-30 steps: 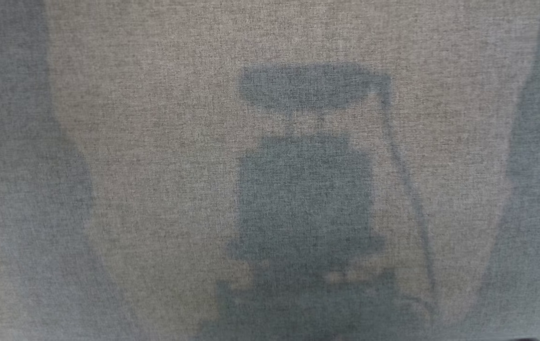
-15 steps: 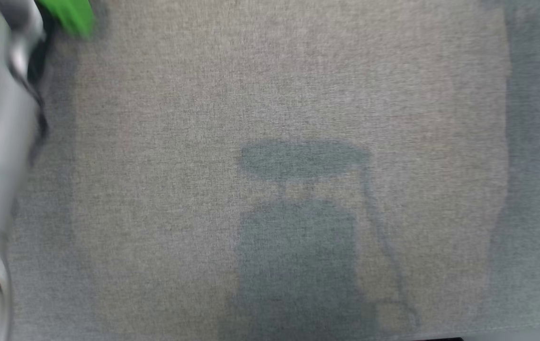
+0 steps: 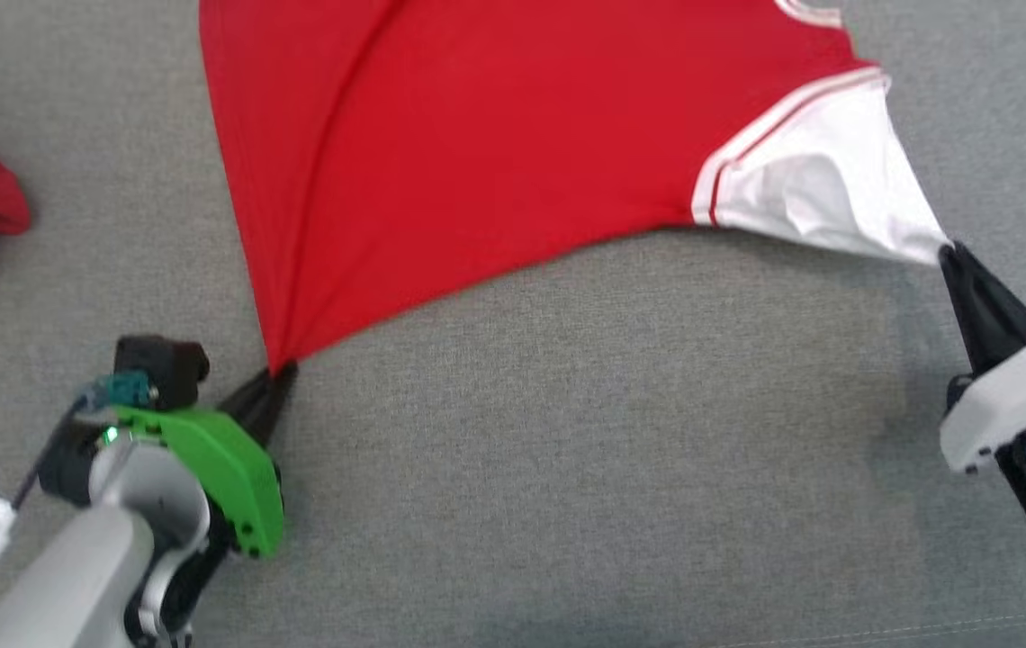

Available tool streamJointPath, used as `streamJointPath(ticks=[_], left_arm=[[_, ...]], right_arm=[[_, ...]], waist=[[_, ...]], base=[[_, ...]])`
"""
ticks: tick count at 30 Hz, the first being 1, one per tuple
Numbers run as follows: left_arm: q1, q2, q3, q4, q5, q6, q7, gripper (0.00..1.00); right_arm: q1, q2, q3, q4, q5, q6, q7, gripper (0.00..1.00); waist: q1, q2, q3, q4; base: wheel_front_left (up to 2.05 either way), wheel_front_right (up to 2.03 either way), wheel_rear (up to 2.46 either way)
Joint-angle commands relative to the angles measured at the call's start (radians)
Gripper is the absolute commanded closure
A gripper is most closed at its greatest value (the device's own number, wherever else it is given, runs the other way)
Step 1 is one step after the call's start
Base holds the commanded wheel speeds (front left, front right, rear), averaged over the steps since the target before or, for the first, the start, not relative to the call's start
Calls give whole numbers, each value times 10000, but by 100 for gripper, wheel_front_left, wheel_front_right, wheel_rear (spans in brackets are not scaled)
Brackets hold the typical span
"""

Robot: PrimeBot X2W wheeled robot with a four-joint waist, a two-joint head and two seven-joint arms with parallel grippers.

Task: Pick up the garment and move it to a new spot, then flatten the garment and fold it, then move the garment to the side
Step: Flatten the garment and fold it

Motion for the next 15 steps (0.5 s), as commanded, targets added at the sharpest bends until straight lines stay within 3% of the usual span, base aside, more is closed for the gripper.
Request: streamJointPath(ticks=[1,7,15], left_arm=[[628,203,-91,-340,-98,208,146,100],[2930,930,150,-2541,-652,1353,293,100],[4905,1459,-138,-3928,-938,2179,596,100]], right_arm=[[507,6,-180,-292,61,-21,217,100],[3318,-4,-951,-1934,69,-21,1457,100],[5814,-225,-1641,-2583,401,-21,2790,100]], waist=[[2,0,-978,-102],[2,0,-1321,-94],[2,0,-1370,-250]], base=[[0,0,0],[0,0,0],[0,0,0]])
